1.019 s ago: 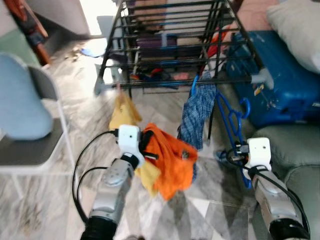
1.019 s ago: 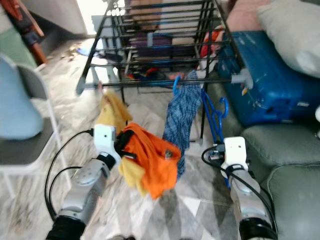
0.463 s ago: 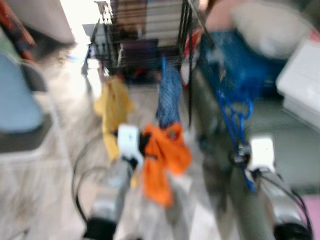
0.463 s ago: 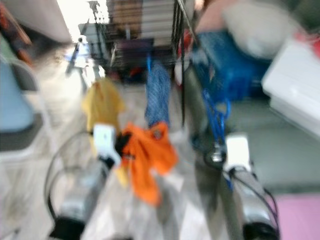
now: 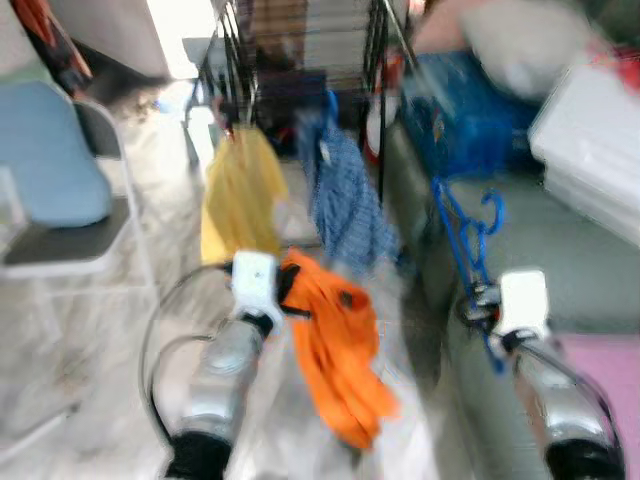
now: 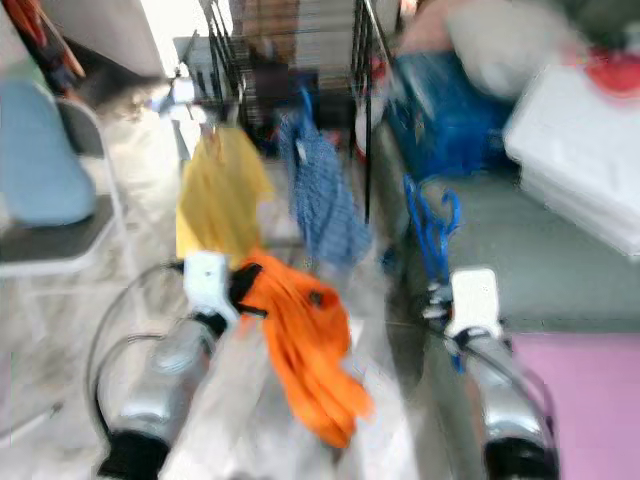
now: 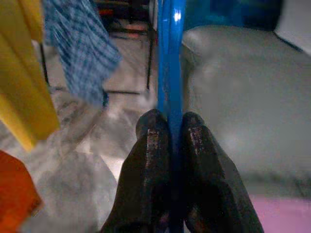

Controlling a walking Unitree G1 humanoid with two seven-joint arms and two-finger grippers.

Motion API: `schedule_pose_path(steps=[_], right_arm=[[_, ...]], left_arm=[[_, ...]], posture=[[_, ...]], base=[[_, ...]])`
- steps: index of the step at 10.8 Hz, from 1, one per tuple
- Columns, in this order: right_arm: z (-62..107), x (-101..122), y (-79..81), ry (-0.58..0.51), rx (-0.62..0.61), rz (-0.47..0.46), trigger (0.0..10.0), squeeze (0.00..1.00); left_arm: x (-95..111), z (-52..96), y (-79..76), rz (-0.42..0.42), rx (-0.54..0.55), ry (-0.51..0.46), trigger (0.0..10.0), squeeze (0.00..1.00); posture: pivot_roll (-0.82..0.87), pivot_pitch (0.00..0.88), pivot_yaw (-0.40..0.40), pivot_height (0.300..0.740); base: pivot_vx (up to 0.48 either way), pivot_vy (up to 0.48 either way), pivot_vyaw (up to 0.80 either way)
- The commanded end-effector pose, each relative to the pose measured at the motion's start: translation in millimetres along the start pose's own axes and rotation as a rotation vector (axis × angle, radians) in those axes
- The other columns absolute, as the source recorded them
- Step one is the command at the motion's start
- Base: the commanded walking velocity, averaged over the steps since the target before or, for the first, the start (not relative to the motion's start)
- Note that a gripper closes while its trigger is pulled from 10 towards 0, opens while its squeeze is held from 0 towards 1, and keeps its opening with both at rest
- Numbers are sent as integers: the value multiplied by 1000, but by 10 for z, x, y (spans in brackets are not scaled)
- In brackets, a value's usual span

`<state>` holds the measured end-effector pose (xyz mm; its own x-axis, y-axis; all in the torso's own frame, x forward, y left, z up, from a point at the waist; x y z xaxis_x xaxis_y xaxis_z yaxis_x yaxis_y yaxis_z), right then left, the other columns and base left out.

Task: Hang hanger

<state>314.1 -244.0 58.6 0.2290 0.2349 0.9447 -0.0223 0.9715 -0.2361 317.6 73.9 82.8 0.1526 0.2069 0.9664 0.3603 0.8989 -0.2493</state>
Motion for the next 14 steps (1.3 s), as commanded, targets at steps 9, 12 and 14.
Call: schedule_pose_path(steps=[9,12,14], right_arm=[[-15,54,11,-14,6,-1,10000,0],[-15,54,11,-14,6,-1,10000,0],[-15,74,59,-24,36,19,10000,0]], left_arm=[[81,-17,26,-21,4,-26,10000,0],[81,-17,26,-21,4,-26,10000,0],[238,-8,78,107,-55,-118,10000,0]], posture=[[-206,0,55,740],[-206,0,55,740],[-219,0,58,740]], base=[[-353,0,0],[-352,0,0],[178,0,0]])
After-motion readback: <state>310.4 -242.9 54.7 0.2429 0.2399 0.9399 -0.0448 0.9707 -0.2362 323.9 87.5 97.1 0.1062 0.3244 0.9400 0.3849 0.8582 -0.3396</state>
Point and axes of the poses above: a point about 5 cm out from each wrist's last joint towards the gripper, its own z axis pointing back from the gripper into the wrist, its own x axis along the axis of the wrist's last joint, y = z × x, the point moved 2 cm from there along -z, pointing out of the wrist towards the gripper, and after that the axes turned 5 degrees about z, right-handed, at the moved point
